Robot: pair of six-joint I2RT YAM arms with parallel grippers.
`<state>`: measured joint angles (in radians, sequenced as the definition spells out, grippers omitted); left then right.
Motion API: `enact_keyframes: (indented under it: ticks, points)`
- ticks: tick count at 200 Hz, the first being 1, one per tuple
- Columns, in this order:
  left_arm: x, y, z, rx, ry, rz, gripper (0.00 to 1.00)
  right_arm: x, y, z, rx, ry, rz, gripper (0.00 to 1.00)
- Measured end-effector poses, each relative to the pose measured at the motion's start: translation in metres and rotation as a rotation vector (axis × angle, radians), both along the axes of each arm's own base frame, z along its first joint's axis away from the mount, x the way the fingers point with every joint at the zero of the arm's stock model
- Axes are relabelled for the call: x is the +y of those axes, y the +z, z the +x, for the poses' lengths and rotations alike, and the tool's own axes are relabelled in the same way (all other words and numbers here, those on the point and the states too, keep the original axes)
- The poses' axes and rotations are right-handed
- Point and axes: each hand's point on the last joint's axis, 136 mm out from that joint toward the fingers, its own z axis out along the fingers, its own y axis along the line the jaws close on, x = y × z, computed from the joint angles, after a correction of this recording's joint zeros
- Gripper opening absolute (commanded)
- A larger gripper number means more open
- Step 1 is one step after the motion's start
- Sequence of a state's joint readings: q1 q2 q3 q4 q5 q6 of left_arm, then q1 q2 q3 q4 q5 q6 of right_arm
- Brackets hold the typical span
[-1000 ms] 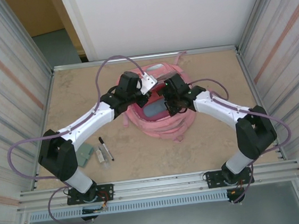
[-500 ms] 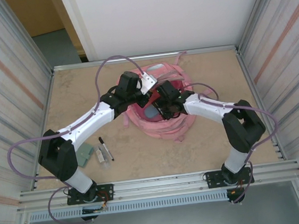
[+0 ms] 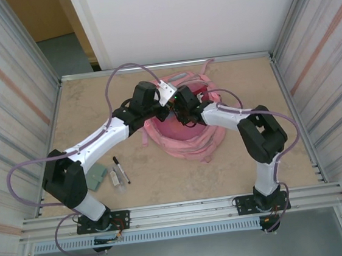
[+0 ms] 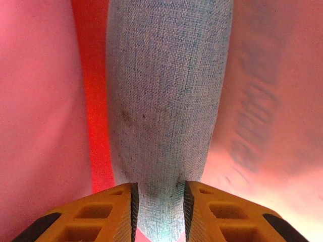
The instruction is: Pack books, pencil case, and school supplies into a backpack
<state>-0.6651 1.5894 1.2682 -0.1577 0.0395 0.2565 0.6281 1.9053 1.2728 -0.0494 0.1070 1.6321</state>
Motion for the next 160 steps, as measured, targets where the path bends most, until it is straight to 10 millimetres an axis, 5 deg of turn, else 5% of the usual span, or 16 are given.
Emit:
enact_keyframes:
  ticks: [26, 51, 75, 118, 147, 160]
  points:
    - [0.006, -0.001, 0.007, -0.015, 0.028, -0.002, 0.0, 0.007, -0.009, 0.024, -0.046, -0.029, 0.065, 0.28]
    - [0.009, 0.0, 0.01, -0.026, 0.039, -0.004, 0.0, 0.013, -0.011, 0.034, -0.074, -0.003, 0.11, 0.48]
    - [0.012, -0.001, 0.012, -0.025, 0.042, -0.009, 0.0, 0.012, -0.01, 0.031, -0.087, 0.057, 0.094, 0.54]
    - [0.022, -0.017, 0.014, -0.003, 0.051, -0.007, 0.03, -0.009, 0.03, -0.029, -0.144, 0.259, 0.04, 0.59]
    - [0.02, -0.02, 0.012, 0.017, 0.037, -0.027, 0.41, -0.024, 0.066, -0.081, -0.281, 0.475, -0.066, 0.64]
    - [0.018, -0.02, 0.009, 0.039, 0.03, -0.051, 0.5, -0.03, 0.07, -0.106, -0.322, 0.58, -0.144, 0.65]
